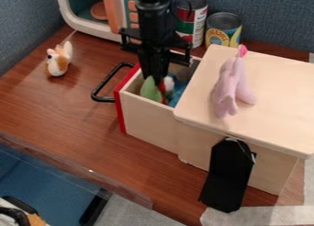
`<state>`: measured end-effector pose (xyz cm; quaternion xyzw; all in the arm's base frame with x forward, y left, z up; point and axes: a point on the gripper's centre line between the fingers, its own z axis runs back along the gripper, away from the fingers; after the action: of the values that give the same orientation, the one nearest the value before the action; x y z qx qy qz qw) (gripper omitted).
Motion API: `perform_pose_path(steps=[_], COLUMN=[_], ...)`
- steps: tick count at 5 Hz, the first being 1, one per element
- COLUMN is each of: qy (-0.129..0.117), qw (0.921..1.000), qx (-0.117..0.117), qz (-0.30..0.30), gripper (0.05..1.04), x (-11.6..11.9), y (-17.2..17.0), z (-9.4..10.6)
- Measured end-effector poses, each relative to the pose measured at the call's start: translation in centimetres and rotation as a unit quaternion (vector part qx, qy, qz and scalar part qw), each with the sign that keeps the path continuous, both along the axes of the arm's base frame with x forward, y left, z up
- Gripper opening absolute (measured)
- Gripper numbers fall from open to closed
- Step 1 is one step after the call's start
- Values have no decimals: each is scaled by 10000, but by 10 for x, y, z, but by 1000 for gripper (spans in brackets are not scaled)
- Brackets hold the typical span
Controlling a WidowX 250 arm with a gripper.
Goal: Take the green teddy bear outside the drawer and put it on the leftside of the table
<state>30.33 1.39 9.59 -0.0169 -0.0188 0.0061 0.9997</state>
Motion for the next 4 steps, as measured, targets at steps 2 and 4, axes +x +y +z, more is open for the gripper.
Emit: perform_pose_path(steps=[2,4], qy=[-722,-658], qw=[9915,9827], qx=[472,59], qz=[969,1733], gripper=[55,55], x=[-23,-79], y=[55,124], z=[72,56])
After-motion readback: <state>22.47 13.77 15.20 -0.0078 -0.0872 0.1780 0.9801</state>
